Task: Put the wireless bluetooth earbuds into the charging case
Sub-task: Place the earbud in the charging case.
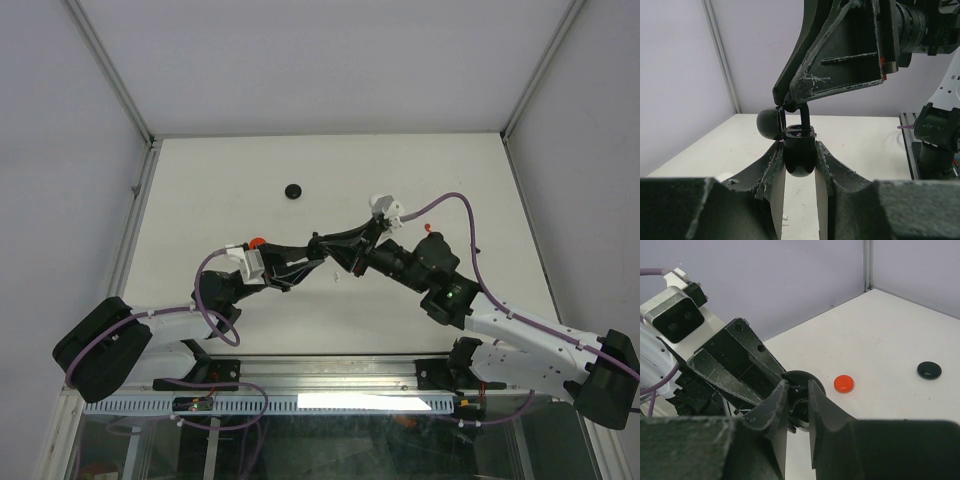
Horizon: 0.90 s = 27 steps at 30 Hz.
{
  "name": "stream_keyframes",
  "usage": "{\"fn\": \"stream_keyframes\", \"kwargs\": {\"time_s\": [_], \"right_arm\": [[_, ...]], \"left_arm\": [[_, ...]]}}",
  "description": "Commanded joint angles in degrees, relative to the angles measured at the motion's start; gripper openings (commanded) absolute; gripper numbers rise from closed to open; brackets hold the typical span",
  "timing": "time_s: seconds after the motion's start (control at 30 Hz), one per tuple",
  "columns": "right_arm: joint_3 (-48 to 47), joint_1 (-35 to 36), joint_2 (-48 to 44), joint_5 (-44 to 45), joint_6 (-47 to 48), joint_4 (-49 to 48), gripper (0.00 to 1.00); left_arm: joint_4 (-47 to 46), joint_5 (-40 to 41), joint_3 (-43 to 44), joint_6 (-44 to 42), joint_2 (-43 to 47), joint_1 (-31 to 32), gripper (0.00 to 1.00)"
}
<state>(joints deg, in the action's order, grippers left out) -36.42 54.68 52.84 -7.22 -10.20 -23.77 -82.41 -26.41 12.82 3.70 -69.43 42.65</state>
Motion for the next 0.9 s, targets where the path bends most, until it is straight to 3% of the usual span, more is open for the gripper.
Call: {"fn": "stream_keyframes", "kwargs": {"time_s": [0.0,0.3,0.6,0.87], "right_arm": [[0.2,0.5,-0.5,0.9,1.1,-1.1,0.08],[-0.7,1.0,-0.1,1.9,0.1,2.0,0.15],[-4.6,1.5,1.2,3.5,-0.3,8.9,0.17],[-7.3,1.6,2.7,6.2,-2.2,12.8,0.24]], "left_arm": [[-9.3,2.1,1.2,3.1,0.0,-0.1,0.00],[-10.3,5.9,0.9,3.0,-0.9,-0.1,0.00],[-10.7,4.7,0.5,-0.1,-1.7,-0.1,0.00],[-5.1,4.1,0.7,-4.7,0.2,-0.1,0.00]]}}
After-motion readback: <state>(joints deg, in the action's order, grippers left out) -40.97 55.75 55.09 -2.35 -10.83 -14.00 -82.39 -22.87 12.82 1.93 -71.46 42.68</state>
